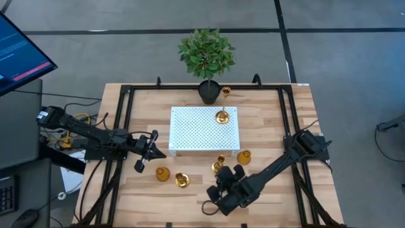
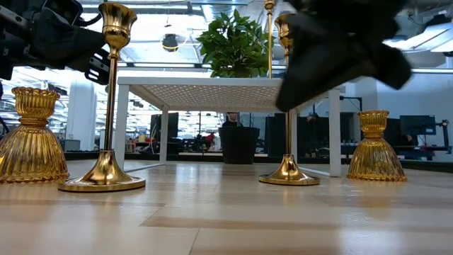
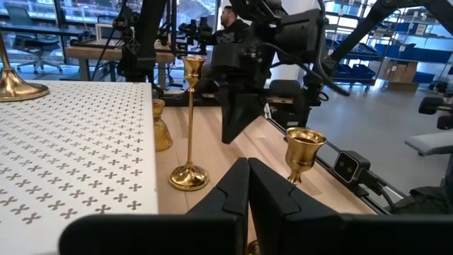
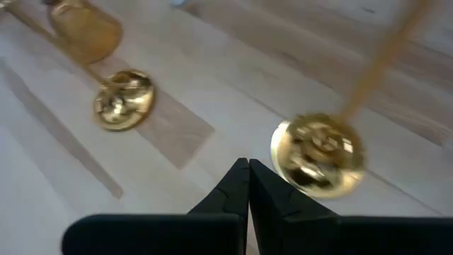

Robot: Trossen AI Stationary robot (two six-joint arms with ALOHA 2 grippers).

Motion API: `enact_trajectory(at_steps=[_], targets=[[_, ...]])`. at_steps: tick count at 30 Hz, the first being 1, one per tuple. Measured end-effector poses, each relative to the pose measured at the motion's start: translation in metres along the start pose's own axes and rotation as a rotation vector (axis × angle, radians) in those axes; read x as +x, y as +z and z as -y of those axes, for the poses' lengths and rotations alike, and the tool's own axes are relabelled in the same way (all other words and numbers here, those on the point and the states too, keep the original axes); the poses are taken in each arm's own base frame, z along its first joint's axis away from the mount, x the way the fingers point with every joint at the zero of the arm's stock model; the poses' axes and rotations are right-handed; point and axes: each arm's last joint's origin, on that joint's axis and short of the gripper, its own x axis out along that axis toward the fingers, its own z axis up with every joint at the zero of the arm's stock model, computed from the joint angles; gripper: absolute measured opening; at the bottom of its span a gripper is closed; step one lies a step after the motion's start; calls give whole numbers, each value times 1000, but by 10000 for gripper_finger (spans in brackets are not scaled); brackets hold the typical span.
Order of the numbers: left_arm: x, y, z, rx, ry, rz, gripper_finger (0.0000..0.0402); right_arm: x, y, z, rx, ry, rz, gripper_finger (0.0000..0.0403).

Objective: Pick & Place candle stick holders
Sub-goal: Put the right gold candle holder on the shelf

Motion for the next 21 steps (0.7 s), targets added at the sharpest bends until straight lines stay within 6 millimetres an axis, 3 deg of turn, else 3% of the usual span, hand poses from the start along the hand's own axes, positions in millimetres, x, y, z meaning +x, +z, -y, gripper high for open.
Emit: enact_trajectory(at_steps=[10, 21], targets=[[0, 0, 0, 0, 0, 0, 8, -5, -6, 2, -65, -8, -21, 6], [0, 0, 0, 0, 0, 0, 8, 7, 7, 5, -46, -43, -20, 123]])
